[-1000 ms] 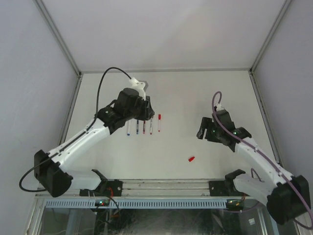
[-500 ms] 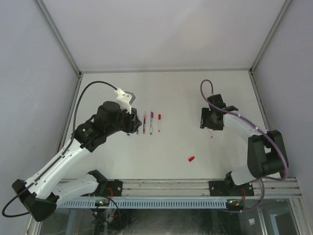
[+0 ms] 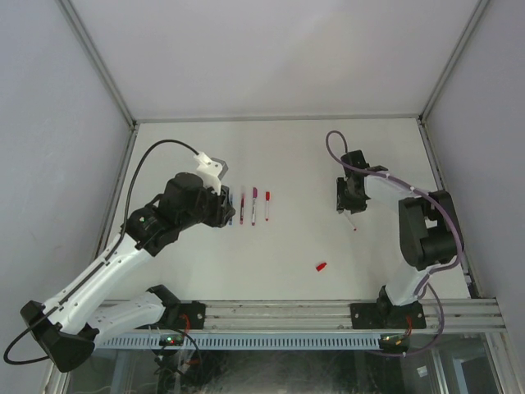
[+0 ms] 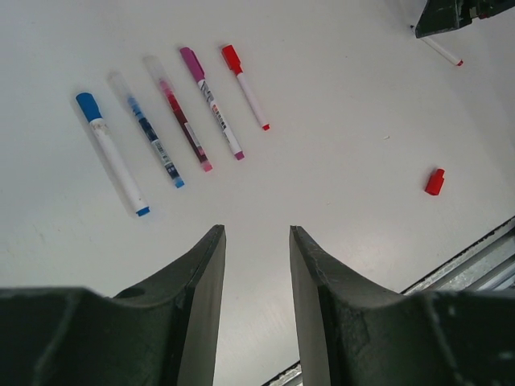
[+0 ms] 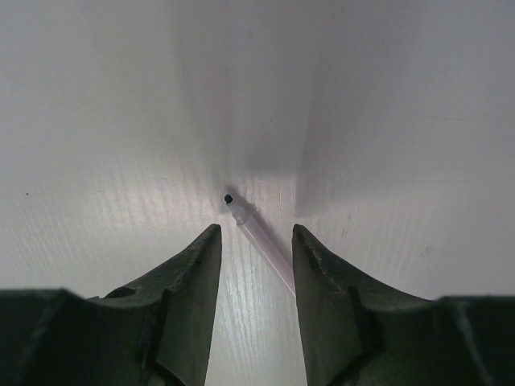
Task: Insert the pens into the pen caps
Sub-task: Pick up the pen from the center of the board.
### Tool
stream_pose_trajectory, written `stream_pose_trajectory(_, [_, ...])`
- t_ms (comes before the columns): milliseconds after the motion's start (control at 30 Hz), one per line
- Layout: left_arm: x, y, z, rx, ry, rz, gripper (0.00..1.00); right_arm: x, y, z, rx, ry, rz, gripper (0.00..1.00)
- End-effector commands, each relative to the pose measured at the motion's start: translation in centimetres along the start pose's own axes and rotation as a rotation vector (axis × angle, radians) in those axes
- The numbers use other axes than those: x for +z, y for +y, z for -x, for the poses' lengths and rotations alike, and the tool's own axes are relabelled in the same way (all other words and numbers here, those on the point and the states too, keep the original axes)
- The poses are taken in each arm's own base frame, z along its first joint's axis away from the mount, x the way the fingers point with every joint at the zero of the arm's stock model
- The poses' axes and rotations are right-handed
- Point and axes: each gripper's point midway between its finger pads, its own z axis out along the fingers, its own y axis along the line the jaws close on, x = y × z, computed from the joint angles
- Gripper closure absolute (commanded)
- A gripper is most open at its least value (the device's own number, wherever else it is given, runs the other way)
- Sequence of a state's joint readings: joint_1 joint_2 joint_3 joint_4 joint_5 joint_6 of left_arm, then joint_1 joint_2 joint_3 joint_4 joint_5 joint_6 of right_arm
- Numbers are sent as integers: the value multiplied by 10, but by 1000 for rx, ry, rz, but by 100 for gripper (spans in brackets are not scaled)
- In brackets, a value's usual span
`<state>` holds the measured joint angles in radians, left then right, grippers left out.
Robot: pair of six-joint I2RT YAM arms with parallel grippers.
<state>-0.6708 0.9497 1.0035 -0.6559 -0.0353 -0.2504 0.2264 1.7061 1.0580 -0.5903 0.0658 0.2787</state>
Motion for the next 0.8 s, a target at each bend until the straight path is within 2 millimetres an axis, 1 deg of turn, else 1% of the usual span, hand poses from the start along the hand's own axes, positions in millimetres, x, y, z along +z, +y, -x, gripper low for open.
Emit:
stream_pose_trajectory(0, [3,7,0,23,-12,25,59,1,-3,12,-25,-10,-12,61])
stream_pose_trajectory(200, [7,7,-2,25,1,27,59,7,1,4,-29,30,7,68])
stream_pose_trajectory(400, [7,7,-1,23,0,25,59,11,-1,-8,-32,81,1,75])
stream_pose_trajectory(533, [6,5,1,12,-11,20,59,12,-2,-16,-29,98,1,84])
stream_pose_trajectory(767, [13,-7,4,-51,-42,-41,59,1,0,-14,-23,57,23,98])
